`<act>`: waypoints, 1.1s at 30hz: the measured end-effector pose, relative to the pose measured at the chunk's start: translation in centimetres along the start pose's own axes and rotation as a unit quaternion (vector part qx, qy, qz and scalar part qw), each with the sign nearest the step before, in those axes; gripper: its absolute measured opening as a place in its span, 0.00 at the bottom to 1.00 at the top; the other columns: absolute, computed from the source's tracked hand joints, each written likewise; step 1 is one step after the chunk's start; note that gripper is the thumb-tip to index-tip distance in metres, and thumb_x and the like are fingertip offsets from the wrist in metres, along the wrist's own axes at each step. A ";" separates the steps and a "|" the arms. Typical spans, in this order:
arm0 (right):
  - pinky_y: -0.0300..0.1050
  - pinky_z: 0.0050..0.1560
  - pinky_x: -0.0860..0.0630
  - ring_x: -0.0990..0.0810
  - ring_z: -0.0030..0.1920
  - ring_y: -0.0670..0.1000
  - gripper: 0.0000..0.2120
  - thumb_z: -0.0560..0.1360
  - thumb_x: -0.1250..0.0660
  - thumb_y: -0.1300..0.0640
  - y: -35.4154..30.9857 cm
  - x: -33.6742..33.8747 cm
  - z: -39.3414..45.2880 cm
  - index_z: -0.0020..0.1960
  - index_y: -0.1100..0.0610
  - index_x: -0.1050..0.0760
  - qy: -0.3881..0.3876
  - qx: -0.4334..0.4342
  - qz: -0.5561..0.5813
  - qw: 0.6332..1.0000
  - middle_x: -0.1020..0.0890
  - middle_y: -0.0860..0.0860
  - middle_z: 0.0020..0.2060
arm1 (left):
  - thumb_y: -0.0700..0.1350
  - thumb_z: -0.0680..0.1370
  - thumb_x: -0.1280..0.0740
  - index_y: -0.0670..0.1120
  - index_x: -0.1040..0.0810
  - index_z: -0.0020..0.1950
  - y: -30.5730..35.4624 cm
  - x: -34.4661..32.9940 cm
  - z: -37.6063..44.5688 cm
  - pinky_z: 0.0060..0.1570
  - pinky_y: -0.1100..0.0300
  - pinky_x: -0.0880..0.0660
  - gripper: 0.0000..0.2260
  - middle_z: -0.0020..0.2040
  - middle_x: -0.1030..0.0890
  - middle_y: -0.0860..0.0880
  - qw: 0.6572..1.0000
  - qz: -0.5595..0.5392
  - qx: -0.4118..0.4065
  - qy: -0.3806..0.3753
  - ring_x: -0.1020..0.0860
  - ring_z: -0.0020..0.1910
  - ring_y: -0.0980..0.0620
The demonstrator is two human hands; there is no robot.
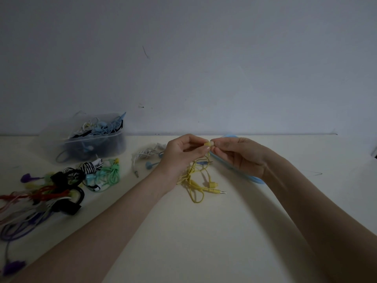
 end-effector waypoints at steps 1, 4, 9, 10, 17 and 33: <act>0.32 0.38 0.21 0.16 0.37 0.47 0.15 0.74 0.40 0.70 0.0 0.0 0.0 0.35 0.65 0.17 0.004 0.000 -0.002 1.000 0.16 0.56 0.36 | 0.34 0.72 0.30 0.43 0.21 0.43 0.0 0.1 0.0 0.41 0.68 0.24 0.05 0.37 0.17 0.51 1.000 0.001 0.000 0.000 0.20 0.37 0.59; 0.34 0.40 0.20 0.16 0.37 0.48 0.12 0.74 0.40 0.71 -0.1 0.2 0.0 0.38 0.68 0.19 0.019 0.004 -0.004 1.000 0.16 0.58 0.36 | 0.34 0.72 0.30 0.43 0.21 0.43 0.0 0.1 0.1 0.41 0.68 0.24 0.05 0.35 0.17 0.53 1.000 0.009 0.000 -0.008 0.20 0.37 0.59; 0.37 0.42 0.19 0.17 0.36 0.49 0.04 0.72 0.35 0.71 -0.8 0.3 -0.1 0.43 0.68 0.22 0.044 0.028 -0.093 0.994 0.17 0.58 0.36 | 0.34 0.72 0.30 0.45 0.21 0.44 0.1 0.0 -0.1 0.42 0.67 0.22 0.07 0.37 0.18 0.52 0.999 0.041 -0.011 0.002 0.20 0.37 0.58; 0.38 0.43 0.19 0.17 0.36 0.49 0.03 0.71 0.34 0.70 -1.2 0.3 -0.2 0.42 0.67 0.21 0.052 0.039 -0.131 0.989 0.17 0.57 0.35 | 0.34 0.72 0.30 0.46 0.21 0.45 0.2 -0.1 -0.2 0.43 0.66 0.22 0.07 0.38 0.19 0.51 0.999 0.051 -0.015 0.004 0.20 0.38 0.57; 0.36 0.41 0.20 0.16 0.37 0.50 0.04 0.70 0.31 0.71 -3.2 -0.3 -0.8 0.44 0.67 0.20 0.055 0.098 -0.279 0.954 0.17 0.59 0.37 | 0.37 0.74 0.32 0.51 0.21 0.53 0.2 -1.0 -0.2 0.45 0.64 0.21 0.12 0.41 0.21 0.51 0.996 0.084 -0.039 0.004 0.20 0.39 0.57; 0.33 0.40 0.22 0.17 0.35 0.48 0.03 0.71 0.32 0.72 -3.0 -0.3 -0.4 0.44 0.68 0.21 0.037 0.128 -0.364 0.922 0.18 0.59 0.36 | 0.39 0.73 0.29 0.53 0.24 0.52 -0.3 -0.8 0.1 0.43 0.65 0.24 0.12 0.41 0.22 0.52 0.984 0.161 -0.071 0.023 0.23 0.40 0.58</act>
Point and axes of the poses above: each hand's wrist, its own z-axis towards the middle knuckle, its own x-axis out of the back of the hand, y = z × x, the point moved 5 cm from there along z, towards the middle knuckle
